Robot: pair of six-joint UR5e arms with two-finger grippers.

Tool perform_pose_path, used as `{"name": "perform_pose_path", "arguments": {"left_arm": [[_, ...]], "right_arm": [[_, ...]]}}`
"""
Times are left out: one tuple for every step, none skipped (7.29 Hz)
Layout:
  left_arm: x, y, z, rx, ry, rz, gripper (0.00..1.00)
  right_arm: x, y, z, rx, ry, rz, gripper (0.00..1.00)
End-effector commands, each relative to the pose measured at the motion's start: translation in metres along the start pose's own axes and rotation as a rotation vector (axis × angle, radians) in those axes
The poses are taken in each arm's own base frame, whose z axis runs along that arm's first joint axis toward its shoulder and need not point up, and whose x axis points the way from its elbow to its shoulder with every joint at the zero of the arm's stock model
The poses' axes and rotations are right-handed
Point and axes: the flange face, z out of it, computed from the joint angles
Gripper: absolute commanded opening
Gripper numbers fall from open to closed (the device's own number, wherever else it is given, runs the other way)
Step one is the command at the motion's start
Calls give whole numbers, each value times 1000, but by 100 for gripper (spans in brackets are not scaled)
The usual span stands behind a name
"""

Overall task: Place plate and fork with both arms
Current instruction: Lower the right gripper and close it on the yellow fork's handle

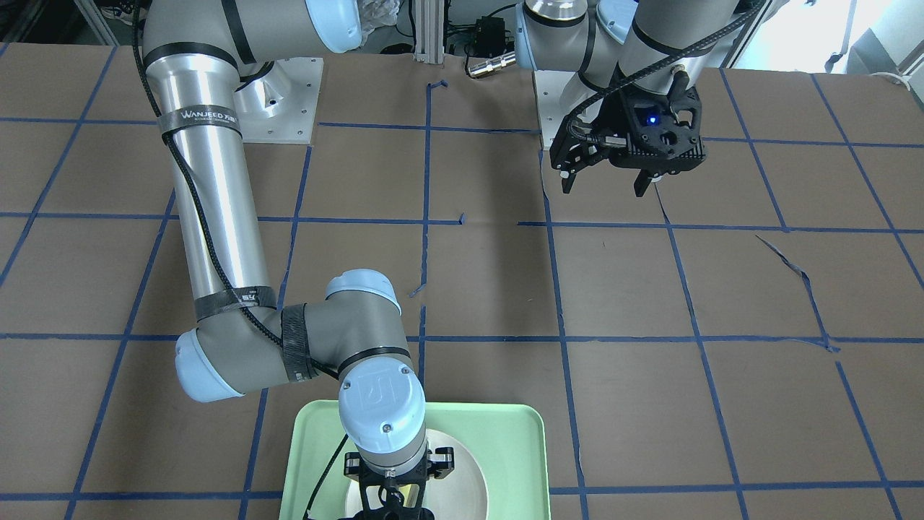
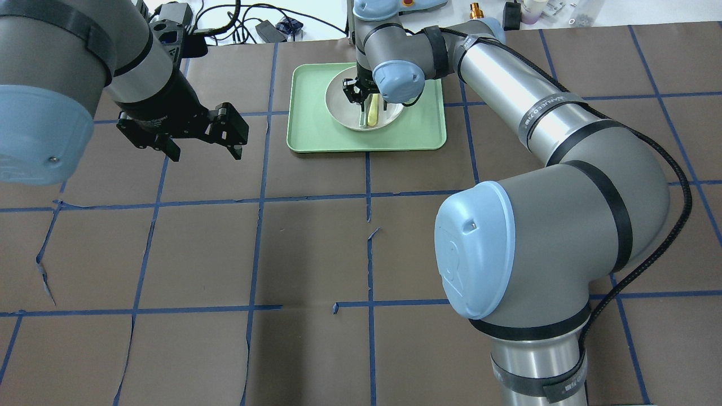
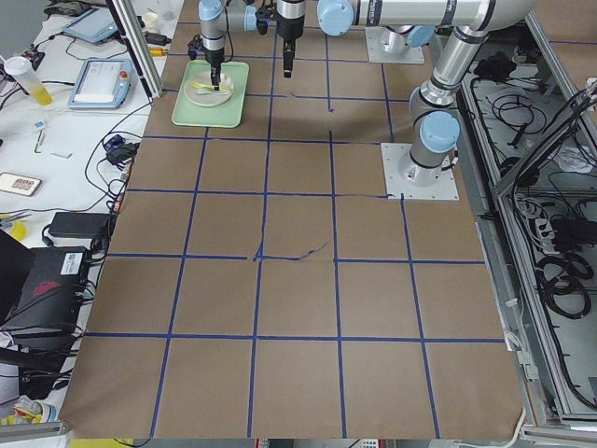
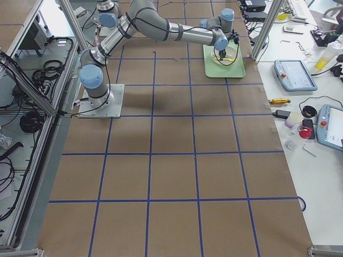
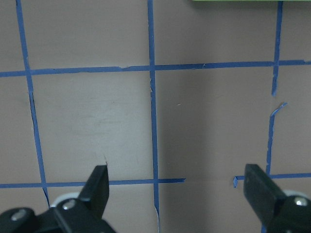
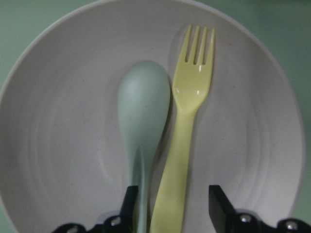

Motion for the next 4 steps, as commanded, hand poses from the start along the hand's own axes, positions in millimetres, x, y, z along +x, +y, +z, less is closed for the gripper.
{"name": "perform_pose_path", "arguments": {"left_arm": [[0,0,0,0,0,0,100],[0,0,1,-2,0,0,100],[0,0,1,-2,0,0,100],[0,0,1,-2,0,0,100]], "right_arm": [[0,1,4,-4,1,-2,58],[0,1,5,-6,2,-2,58],[1,2,6,-9,4,-2,58],[2,1,2,-1,2,-2,58]]}}
